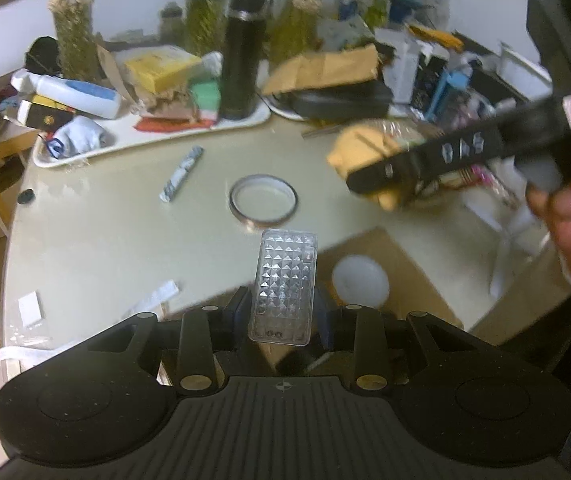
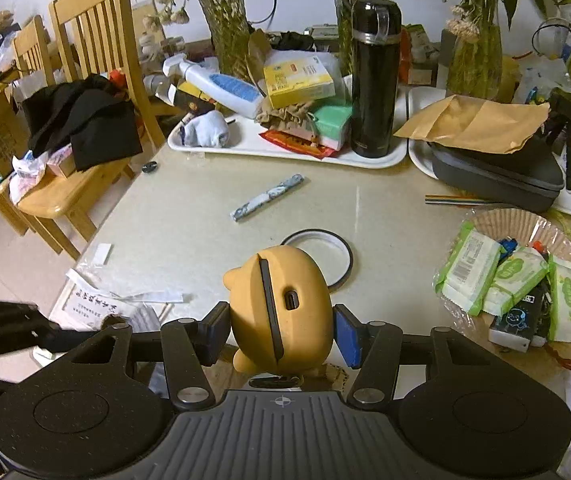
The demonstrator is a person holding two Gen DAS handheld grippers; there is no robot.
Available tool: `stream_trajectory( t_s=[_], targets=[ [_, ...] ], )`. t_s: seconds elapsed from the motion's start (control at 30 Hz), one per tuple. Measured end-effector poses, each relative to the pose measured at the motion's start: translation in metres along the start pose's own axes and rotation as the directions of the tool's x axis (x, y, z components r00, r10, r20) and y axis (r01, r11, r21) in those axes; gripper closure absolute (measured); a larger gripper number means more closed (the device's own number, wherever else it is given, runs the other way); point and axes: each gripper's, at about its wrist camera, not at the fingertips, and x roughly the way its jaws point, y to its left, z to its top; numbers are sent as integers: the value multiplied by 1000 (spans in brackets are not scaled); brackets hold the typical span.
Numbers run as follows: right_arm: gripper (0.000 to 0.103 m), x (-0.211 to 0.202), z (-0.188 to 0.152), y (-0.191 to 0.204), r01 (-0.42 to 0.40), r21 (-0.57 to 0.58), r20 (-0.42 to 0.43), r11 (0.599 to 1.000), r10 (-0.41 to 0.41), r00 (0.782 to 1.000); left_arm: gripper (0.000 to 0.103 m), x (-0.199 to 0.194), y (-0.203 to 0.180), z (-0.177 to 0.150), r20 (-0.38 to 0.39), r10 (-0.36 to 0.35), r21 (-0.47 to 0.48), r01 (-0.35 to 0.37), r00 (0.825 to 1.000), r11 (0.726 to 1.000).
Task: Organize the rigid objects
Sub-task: 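Carry the clear tray and yellow pig over the cardboard box with both grippers, then lower the tray and pig into the box and open both grippers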
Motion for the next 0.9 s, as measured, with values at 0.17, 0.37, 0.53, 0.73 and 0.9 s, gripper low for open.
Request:
stream_trajectory(
  t_s=[0.17,0.37,0.53,0.73,0.9],
  targets=[
    [45,-5,-7,8,-17,-25,5,1000,17,1000,69,6,-1,-8,-40,-10,41,12,999,999],
    [45,-14,-11,12,-32,-58,12,998,33,999,53,5,-4,-20,-39,57,72,-54,998,996],
    [45,-23,-12,9,-45,-47,30,998,47,998,49,-7,-2,-32,44,99,51,-101,994,994],
    [45,-19,-14,11,-57,-66,9,996,57,998,49,-15,-4,-23,94,185,33,-188,978,982],
    [45,-13,-13,11,-68,-59,-11,996,68,998,49,-16,2,-19,134,219,-35,-216,967,976]
  ],
)
